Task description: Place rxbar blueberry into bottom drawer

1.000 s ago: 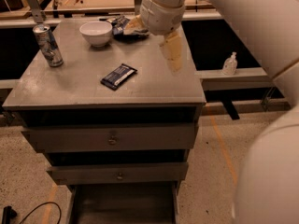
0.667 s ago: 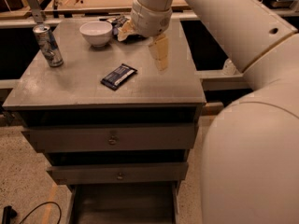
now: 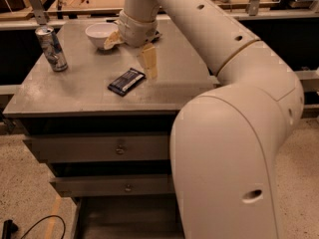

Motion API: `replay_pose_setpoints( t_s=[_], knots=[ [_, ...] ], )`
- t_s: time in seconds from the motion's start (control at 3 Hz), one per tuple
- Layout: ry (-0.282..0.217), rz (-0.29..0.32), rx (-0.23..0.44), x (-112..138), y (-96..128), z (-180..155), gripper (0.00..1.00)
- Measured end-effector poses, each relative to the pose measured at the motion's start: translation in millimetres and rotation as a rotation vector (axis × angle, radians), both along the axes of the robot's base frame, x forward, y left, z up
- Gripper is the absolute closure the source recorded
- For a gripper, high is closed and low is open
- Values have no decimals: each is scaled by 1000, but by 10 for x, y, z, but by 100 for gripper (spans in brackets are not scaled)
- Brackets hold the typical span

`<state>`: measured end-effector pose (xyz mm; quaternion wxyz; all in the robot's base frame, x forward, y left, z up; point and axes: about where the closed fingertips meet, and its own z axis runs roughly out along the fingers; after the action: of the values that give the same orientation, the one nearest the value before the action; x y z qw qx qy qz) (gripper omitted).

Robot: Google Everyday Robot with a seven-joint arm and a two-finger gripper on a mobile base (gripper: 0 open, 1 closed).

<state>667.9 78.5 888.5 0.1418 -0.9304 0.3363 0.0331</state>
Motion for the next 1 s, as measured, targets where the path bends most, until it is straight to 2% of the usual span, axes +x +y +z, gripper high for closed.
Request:
replay_pose_setpoints(
  t_s=[0.33, 0.67, 1.0],
  knots=[
    [34, 19, 5, 79, 171, -190, 21],
    [61, 22, 2, 145, 262, -338, 30],
    [83, 11, 5, 183, 263, -439, 48]
  ],
)
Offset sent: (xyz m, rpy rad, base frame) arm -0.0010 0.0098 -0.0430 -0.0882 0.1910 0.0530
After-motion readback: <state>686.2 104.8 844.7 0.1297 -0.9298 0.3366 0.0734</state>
